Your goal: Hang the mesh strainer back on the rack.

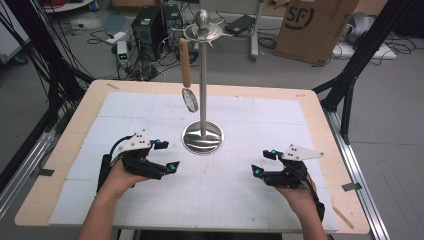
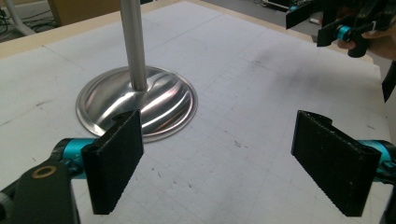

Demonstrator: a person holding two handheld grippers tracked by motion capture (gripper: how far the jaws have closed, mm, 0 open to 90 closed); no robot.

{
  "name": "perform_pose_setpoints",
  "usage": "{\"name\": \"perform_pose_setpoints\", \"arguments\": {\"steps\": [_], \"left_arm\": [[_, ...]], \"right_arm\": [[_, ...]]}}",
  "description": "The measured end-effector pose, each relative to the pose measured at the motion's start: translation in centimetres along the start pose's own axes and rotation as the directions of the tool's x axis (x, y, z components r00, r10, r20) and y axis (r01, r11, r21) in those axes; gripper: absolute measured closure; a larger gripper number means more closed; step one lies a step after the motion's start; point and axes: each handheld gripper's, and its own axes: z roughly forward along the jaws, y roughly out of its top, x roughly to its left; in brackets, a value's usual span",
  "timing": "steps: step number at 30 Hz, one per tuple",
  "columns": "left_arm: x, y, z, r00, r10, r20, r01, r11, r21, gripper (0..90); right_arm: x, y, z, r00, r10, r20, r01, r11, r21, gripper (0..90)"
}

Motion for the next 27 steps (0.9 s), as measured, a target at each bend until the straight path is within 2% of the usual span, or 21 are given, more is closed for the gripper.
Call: {"name": "perform_pose_setpoints", "arguments": {"steps": [7, 12, 27], "left_arm": [[-0.20, -0.21, 0.17, 0.9999, -0.006, 0.008, 0.006, 0.9997, 0.024, 15.8], [-0.39, -0.14, 0.24, 0.9998, -0.007, 0.018, 0.007, 0.9999, 0.012, 15.0], [-0.52, -0.15, -0.11, 1.0000, -0.001, -0.005, 0.001, 1.0000, 0.003, 14.7]], "right_arm": [[-0.10, -0.22, 0.25, 1.0000, 0.003, -0.005, -0.003, 1.000, 0.008, 28.1], [-0.18, -0.26, 0.38, 0.9999, 0.003, -0.013, -0.003, 1.000, 0.009, 28.2], [0.15, -0.18, 0.58, 0.9999, -0.006, -0.015, 0.006, 1.000, 0.015, 28.1]]}}
